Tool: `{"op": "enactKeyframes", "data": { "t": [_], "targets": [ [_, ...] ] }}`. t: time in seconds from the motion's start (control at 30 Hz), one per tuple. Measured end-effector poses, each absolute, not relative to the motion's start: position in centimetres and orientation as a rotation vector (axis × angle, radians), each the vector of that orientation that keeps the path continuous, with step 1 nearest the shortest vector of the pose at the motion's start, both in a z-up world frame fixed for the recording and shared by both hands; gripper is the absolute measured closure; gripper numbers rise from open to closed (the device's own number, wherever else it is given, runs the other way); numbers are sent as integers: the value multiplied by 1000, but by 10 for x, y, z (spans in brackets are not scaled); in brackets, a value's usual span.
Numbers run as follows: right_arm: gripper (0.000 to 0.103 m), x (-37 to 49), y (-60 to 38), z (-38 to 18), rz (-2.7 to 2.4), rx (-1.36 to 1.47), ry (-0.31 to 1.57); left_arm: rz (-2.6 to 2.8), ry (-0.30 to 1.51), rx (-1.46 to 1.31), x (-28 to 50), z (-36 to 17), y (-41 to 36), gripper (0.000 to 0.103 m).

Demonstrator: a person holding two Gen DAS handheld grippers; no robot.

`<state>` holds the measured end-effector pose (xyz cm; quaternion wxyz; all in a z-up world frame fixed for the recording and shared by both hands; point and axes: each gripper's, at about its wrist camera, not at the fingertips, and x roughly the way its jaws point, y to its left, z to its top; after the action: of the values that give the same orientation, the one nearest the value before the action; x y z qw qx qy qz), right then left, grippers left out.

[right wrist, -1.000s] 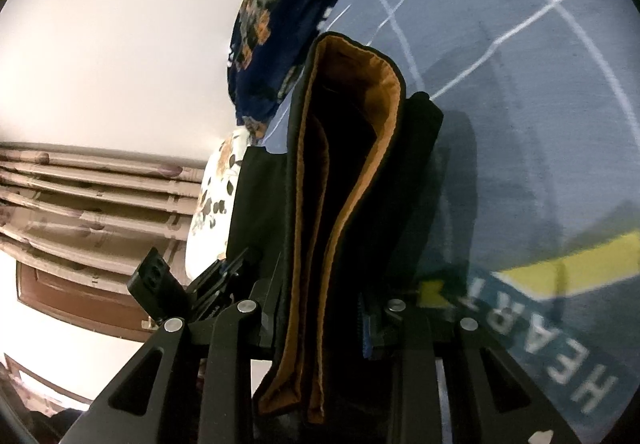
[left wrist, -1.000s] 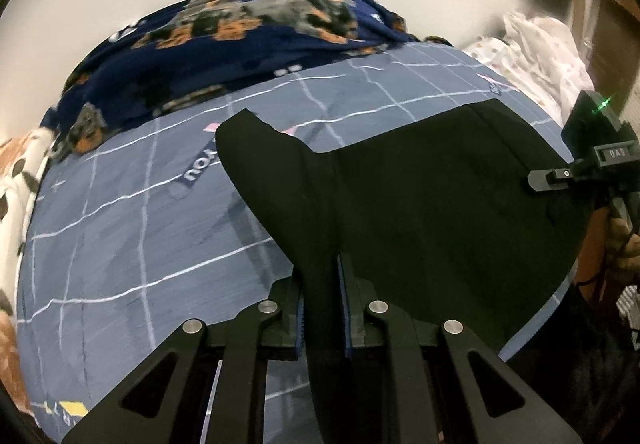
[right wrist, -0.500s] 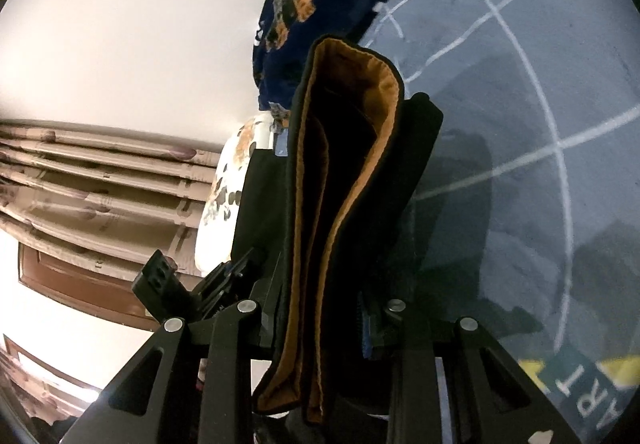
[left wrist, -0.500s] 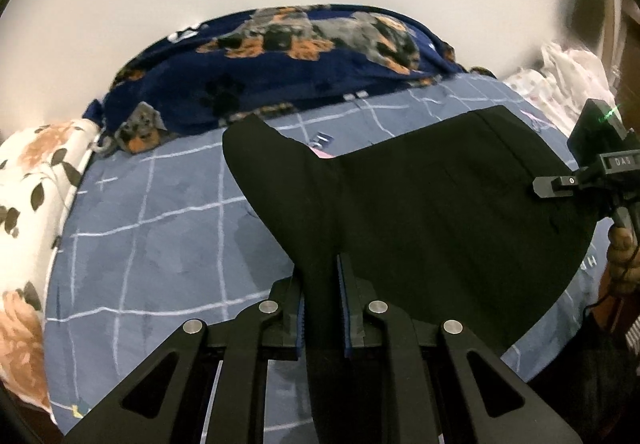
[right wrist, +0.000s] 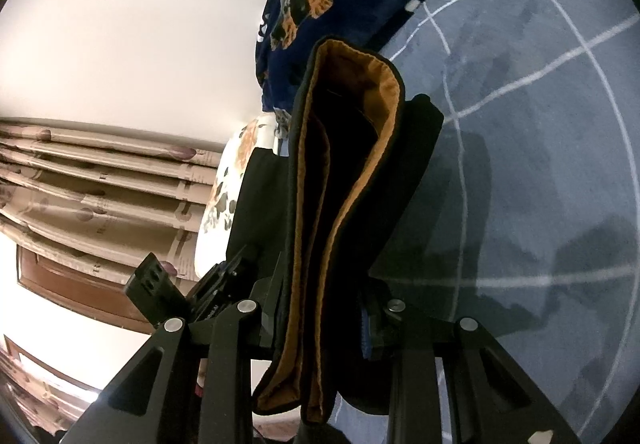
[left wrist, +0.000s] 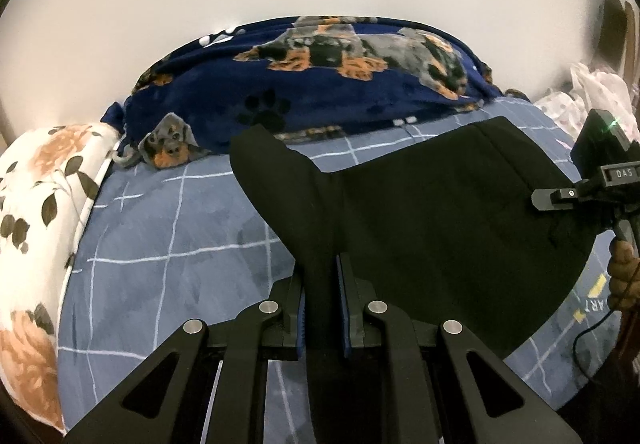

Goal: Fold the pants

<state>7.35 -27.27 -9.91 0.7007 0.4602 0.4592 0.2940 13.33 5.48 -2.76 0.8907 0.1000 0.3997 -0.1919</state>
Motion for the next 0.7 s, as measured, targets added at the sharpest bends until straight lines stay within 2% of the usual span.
{"op": "enactKeyframes", "data": {
  "t": [0.7],
  "targets": [
    [77,160,-250,-100,692,1025,1005,-316,805,163,229,-32,81,90]
  ]
}}
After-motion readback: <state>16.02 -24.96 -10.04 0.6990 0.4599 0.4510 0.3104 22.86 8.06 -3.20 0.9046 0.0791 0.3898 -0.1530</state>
